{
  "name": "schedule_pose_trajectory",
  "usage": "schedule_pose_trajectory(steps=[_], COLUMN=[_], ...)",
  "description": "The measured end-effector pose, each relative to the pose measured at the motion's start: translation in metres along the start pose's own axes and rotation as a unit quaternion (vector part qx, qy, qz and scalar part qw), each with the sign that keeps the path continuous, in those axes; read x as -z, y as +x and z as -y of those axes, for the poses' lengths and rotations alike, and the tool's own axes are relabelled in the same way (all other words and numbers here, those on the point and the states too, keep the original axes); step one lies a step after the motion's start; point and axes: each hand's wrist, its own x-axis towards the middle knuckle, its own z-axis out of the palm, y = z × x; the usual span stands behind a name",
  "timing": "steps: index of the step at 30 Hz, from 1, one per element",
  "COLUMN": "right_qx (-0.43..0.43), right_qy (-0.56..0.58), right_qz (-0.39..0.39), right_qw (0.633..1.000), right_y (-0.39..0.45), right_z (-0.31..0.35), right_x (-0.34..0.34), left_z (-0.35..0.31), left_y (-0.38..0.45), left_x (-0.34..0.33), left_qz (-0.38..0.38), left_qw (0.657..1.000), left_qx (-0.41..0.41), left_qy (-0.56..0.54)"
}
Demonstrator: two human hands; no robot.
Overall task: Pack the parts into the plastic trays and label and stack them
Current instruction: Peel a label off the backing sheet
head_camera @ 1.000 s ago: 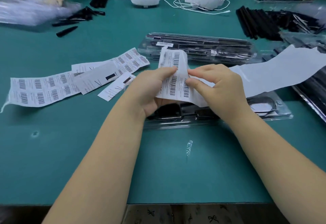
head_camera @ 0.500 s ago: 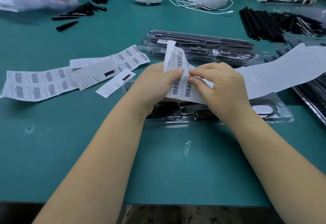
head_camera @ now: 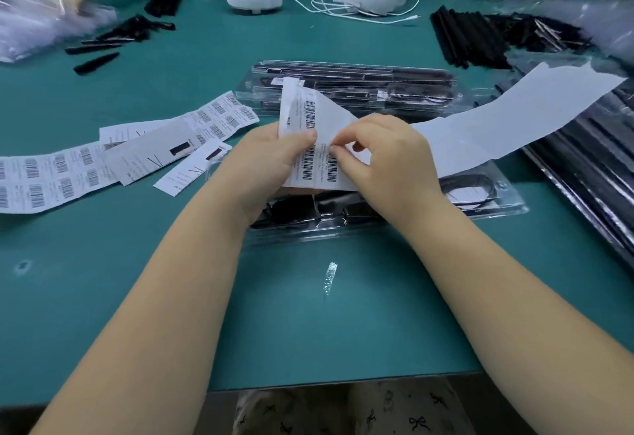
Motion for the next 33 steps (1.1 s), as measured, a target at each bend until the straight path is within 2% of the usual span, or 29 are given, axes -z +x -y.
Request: schedule_pose_trajectory(steps=[6,14,17,21,23,26,28,30,32,33], right_qx=[-0.007,0.008,-0.004,-0.025,-0.064,-0.168,-0.261,-0.334,-0.369,-0.379], right_qy=[0.014,0.005,0.055,0.125,0.151,0.211,0.274,0.333,0.340,0.340], right_qz=[-0.010,-0.006,-0.012,-0.036,-0.057,-0.068,-0.055,-0.023,0.009,0.015], right_qw=[1.000,1.000,0.998,0.991,0.985,0.961,0.924,0.881,0.865,0.860], right_y=[0.002,0.003,0.002,0.000,0.001,0.005,0.007,0.009,0.008,0.007], right_z=[-0.003,-0.003,0.000,0.004,0.003,-0.002,-0.007,-0.011,-0.012,-0.011], right_x=[0.001,0.000,0.001,0.003,0.005,0.007,0.008,0.008,0.005,0.004], left_z=[0.001,0.002,0.001,0.001,0.004,0.008,0.011,0.013,0.015,0.013], left_y=[0.002,0.004,0.007,0.015,0.019,0.024,0.026,0.028,0.029,0.027], left_x=[0.000,-0.002,-0.001,0.011,0.022,0.039,0.046,0.049,0.048,0.048], left_qz=[0.006,-0.033,-0.072,-0.172,-0.244,-0.339,-0.362,-0.356,-0.345,-0.354], left_qw=[1.000,0.999,0.997,0.984,0.969,0.935,0.919,0.920,0.921,0.908], left_qx=[-0.012,0.000,0.006,-0.012,-0.023,-0.041,-0.054,-0.054,-0.035,-0.033], left_qy=[0.006,-0.016,-0.038,-0.054,-0.034,0.090,0.149,0.155,0.177,0.223])
